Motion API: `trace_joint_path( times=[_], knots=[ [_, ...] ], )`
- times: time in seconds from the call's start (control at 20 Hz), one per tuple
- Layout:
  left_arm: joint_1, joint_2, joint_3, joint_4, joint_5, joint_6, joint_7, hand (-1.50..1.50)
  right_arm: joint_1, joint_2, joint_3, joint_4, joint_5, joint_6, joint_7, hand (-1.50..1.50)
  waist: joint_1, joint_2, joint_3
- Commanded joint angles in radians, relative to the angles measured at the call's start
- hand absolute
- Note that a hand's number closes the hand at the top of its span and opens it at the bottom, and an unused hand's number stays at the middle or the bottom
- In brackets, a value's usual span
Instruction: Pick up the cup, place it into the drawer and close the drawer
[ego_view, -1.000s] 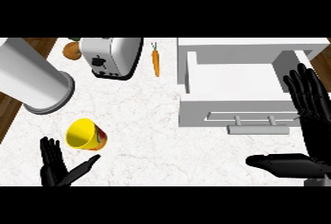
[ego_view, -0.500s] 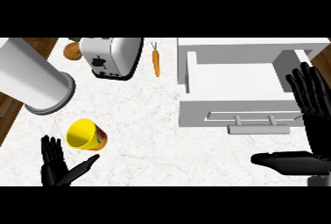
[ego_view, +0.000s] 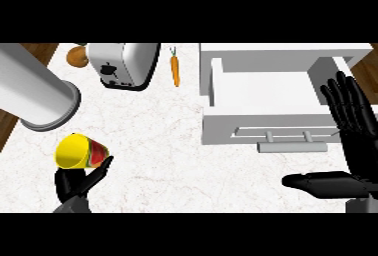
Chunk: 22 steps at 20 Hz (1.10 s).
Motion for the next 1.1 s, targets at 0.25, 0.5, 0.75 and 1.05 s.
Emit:
trace_joint_path(
  times=[0.25, 0.5, 0.75, 1.05],
  knots=[
    [-0.073, -0.001, -0.01, 0.055, 0.012, -0.209, -0.053, 1.5, -0.055, 0.025, 0.021, 0.013, 0.045, -0.049, 0.034, -1.5, 0.002, 0.002, -0.005],
    [-0.135, 0.012, -0.033, 0.074, -0.005, -0.264, -0.023, 1.5, -0.001, -0.015, -0.014, 0.043, -0.003, 0.023, -0.035, -1.5, -0.014, 0.006, -0.006],
    [-0.144, 0.066, -0.078, 0.077, -0.054, -0.347, -0.04, 1.5, -0.056, 0.007, 0.007, 0.011, 0.009, -0.013, 0.026, -1.5, -0.016, 0.008, -0.007],
    [-0.137, 0.082, -0.097, 0.035, -0.071, -0.38, -0.074, 1.5, 0.032, 0.006, 0.019, -0.055, 0.021, -0.002, 0.021, -1.5, -0.012, 0.002, -0.005]
  ],
)
